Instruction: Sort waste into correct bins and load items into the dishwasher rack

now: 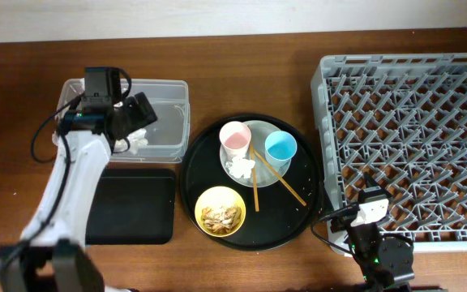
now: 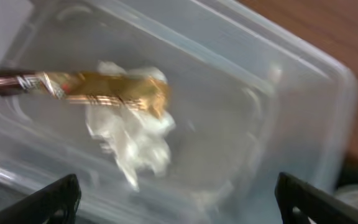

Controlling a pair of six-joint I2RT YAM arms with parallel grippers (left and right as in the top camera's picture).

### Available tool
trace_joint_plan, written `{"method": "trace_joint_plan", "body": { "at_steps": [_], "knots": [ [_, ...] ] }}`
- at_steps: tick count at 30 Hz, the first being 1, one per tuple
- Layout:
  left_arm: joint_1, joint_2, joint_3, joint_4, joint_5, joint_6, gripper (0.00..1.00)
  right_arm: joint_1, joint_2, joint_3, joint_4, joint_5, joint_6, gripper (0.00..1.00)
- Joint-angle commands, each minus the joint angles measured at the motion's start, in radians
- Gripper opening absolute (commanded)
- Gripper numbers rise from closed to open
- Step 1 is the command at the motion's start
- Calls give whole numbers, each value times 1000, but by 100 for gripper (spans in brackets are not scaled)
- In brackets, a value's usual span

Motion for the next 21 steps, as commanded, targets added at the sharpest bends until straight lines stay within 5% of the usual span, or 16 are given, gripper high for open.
{"method": "trace_joint_plan", "body": {
  "at_steps": [1, 13, 21],
  "knots": [
    [-107, -163, 2, -76, 66, 32, 99, -6, -7, -5, -5, 8, -3, 98],
    [-504, -190, 1, -258, 66, 31, 99, -6, -7, -5, -5, 8, -3, 98],
    [-623, -97, 1, -247, 66, -22, 99, -6, -7, -5, -5, 8, -3, 98]
  ]
}}
